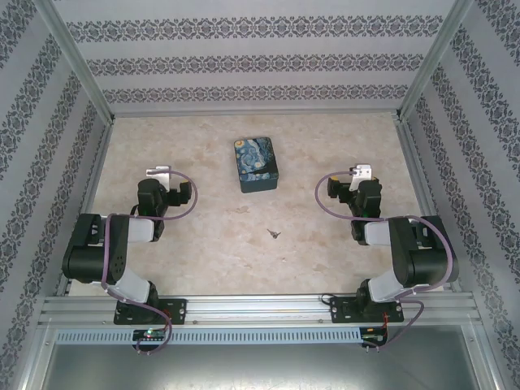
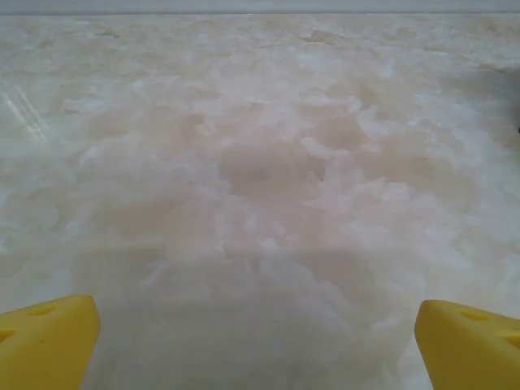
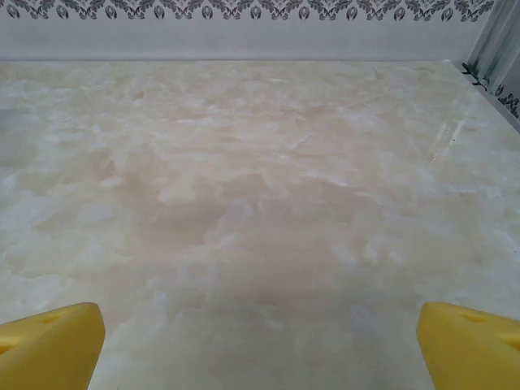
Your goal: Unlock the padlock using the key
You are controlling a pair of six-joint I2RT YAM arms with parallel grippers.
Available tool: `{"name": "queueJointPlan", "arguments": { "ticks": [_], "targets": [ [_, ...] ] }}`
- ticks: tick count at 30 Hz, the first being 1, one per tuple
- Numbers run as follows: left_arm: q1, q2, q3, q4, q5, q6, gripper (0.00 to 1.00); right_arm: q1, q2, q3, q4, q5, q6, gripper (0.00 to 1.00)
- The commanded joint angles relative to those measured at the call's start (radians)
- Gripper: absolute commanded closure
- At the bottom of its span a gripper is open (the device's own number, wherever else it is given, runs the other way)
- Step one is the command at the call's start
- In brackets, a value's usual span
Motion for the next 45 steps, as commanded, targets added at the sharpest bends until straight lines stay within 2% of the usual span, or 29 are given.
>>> {"name": "queueJointPlan", "arguments": {
  "ticks": [1,17,24,26,30,34,36,38,41,45],
  "targets": [
    [0.013,0.005,-0.013,0.045,0.014,0.023,0.0,-0.005,-0.011,0.02,0.005,-0.026,-0.007,0.02],
    [0.013,0.004,-0.008,0.037,0.009,0.02,0.0,-0.006,-0.01,0.021,0.005,-0.026,-0.006,0.02],
    [0.013,0.0,-0.01,0.036,0.009,0.02,0.0,-0.031,-0.013,0.02,0.005,-0.066,0.017,0.02],
    [0.013,-0.017,0.011,-0.015,0.013,0.021,0.0,-0.031,-0.018,0.026,-0.005,-0.042,0.027,0.02],
    [0.013,-0.081,0.103,-0.226,0.011,0.021,0.0,-0.029,-0.074,0.051,-0.089,-0.017,0.034,0.02],
    [0.013,-0.129,0.187,-0.396,0.01,0.007,0.0,-0.031,-0.172,0.105,-0.283,-0.02,0.054,0.02],
    [0.013,-0.141,0.228,-0.465,0.03,-0.019,0.0,-0.031,-0.224,0.16,-0.429,-0.001,0.119,0.02],
    [0.012,-0.14,0.276,-0.524,0.034,-0.059,0.0,-0.033,-0.25,0.214,-0.538,0.032,0.253,0.02],
    [0.004,-0.129,0.337,-0.582,0.048,-0.113,0.0,-0.041,-0.247,0.27,-0.578,-0.122,0.35,0.02],
    [-0.01,-0.086,0.466,-0.705,0.04,-0.223,0.0,-0.027,-0.17,0.35,-0.571,-0.32,0.524,0.02]
  ]
}}
